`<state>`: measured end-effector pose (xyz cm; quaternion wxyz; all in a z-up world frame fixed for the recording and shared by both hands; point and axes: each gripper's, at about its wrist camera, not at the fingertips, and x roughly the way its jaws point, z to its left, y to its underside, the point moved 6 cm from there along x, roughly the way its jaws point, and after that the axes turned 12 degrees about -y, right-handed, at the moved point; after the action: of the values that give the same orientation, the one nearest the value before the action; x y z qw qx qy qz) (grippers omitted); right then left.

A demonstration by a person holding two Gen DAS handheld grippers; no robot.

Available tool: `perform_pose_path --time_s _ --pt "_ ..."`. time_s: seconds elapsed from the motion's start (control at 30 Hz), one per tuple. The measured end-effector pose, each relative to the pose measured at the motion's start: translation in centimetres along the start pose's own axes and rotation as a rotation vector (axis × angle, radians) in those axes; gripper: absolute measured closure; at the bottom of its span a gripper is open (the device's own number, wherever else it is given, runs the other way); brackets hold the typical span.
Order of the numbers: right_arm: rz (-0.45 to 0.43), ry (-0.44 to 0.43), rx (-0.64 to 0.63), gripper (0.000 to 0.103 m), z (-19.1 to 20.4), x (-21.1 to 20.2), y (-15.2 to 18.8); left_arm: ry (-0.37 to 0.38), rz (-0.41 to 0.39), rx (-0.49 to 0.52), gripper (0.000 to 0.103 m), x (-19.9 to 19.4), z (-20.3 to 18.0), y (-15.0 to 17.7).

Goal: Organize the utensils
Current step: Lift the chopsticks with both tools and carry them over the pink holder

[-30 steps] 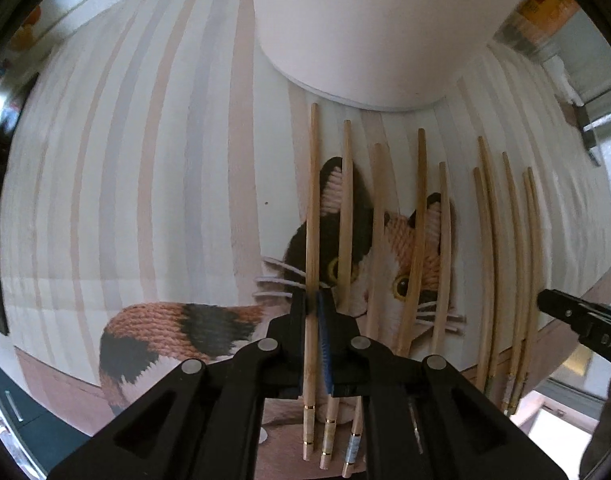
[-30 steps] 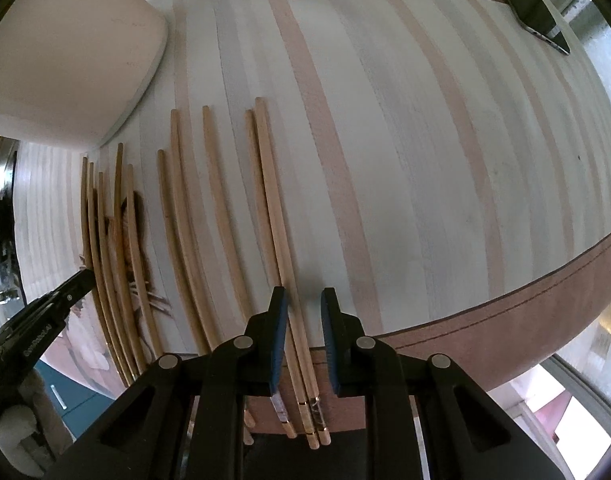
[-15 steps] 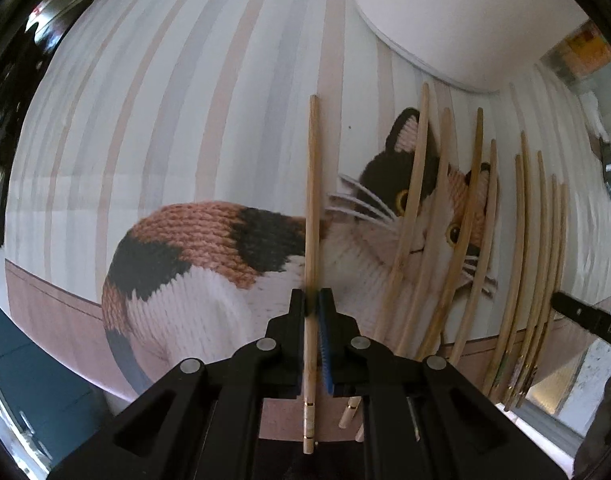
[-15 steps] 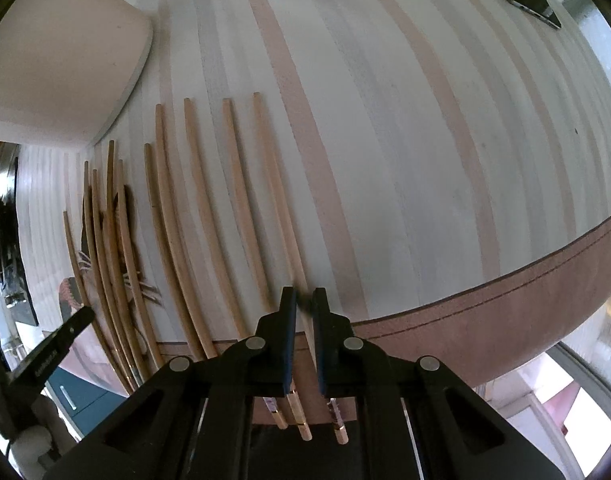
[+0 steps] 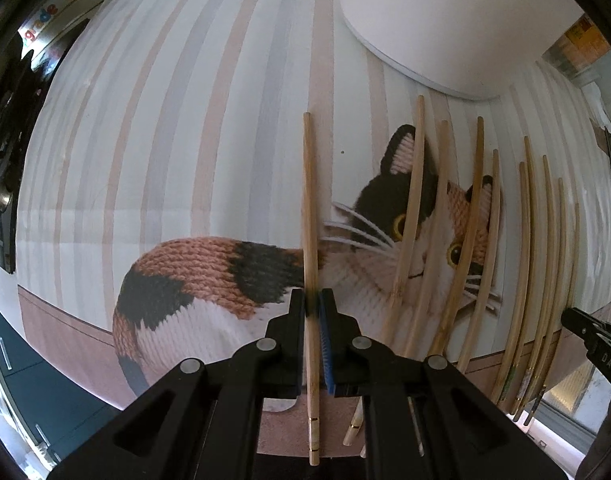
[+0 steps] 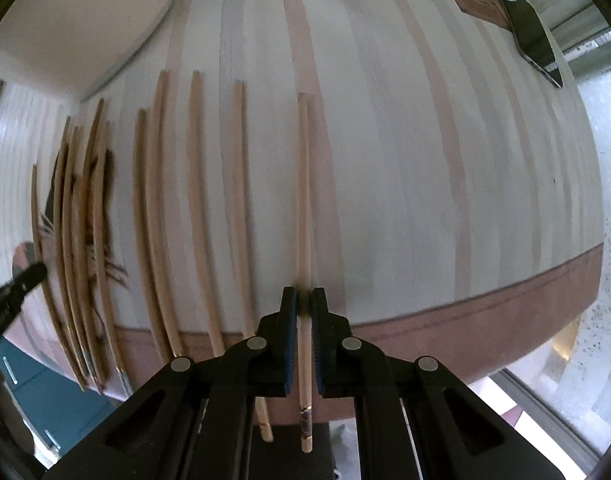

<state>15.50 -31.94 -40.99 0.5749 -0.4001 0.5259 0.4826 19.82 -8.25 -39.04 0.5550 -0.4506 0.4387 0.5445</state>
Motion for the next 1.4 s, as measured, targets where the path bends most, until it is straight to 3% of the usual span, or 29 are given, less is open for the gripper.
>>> perform_pose_path --time_s 0.23,0.4,0.57,0.93,1.13,1.4 --pt "0.024 0.033 -0.015 0.094 -0.4 -0.1 -0.4 0.0 -0.006 0.007 0.096 0.1 -0.1 -0.2" --pt "0.024 0.037 -0.015 0.094 2.0 -0.2 -1.2 -0.008 -0.026 0.014 0.097 0.1 -0.5 -0.2" --pt "-0.006 0.031 0.003 0.096 1.4 -1.0 -0.6 -0.066 -0.076 -0.011 0.098 -1.0 0.7 -0.3" --pt "-0.237 -0.011 -0.004 0.096 2.2 -9.3 0.8 -0.118 -0.302 -0.139 0.098 -10.7 6.4 -0.5" --pt "-0.356 -0.049 -0.038 0.096 4.5 -14.3 0.7 -0.087 -0.422 -0.215 0.098 -16.3 8.3 -1.7" --pt "-0.515 -0.131 -0.102 0.096 9.2 -21.6 -3.2 -0.042 -0.585 -0.252 0.098 -25.1 9.3 -5.1"
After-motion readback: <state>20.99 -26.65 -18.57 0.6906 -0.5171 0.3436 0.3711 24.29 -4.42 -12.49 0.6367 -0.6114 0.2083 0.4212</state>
